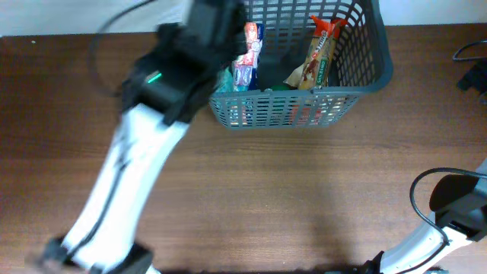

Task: Pack container

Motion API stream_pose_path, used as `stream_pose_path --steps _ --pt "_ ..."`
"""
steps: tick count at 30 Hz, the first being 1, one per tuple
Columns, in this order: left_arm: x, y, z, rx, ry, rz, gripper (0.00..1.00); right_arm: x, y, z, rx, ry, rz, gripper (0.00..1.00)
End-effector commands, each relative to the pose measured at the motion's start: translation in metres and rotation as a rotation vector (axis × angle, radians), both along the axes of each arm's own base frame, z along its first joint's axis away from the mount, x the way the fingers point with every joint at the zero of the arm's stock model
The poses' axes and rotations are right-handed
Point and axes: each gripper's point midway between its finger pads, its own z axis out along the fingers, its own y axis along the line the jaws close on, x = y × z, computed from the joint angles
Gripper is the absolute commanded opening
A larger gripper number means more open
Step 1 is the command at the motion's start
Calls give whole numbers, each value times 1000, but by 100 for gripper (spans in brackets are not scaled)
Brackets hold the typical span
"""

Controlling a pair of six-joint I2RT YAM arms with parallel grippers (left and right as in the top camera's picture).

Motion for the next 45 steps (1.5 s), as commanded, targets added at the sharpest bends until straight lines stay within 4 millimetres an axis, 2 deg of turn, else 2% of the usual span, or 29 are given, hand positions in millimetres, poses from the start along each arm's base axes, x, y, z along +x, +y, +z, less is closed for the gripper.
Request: stream_pose_path --steps 1,4,6,14,21,23,26,31,34,40,45 --pt "-46 41 51 -6 -90 53 99 -2 -1 1 2 -8 -17 99" --pt "-83 61 62 -2 -80 53 99 -2 -1 1 2 -8 -17 99" --pt "-105 74 62 -5 -57 62 99 -2 -1 1 2 -8 -17 99" --pt "-195 128 37 -54 93 172 99 -2 -1 1 2 -8 -17 99" --pt "-247 155 46 -111 8 145 99 -2 -1 1 2 -8 -17 99" --pt "-264 163 39 -124 1 136 99 -2 -1 1 2 -8 -17 99" --pt "-285 170 17 -149 22 124 99 -2 -1 1 2 -8 -17 99" --pt "-304 179 -28 -197 78 171 99 -2 -1 1 2 -8 -17 99" --pt "-307 179 -45 -181 111 170 99 -2 -1 1 2 -7 -17 99" --pt "-306 171 -59 -181 164 144 99 -2 -1 1 2 -8 -17 99" --pt "-306 169 -60 -159 174 121 99 -2 -1 1 2 -8 -17 99"
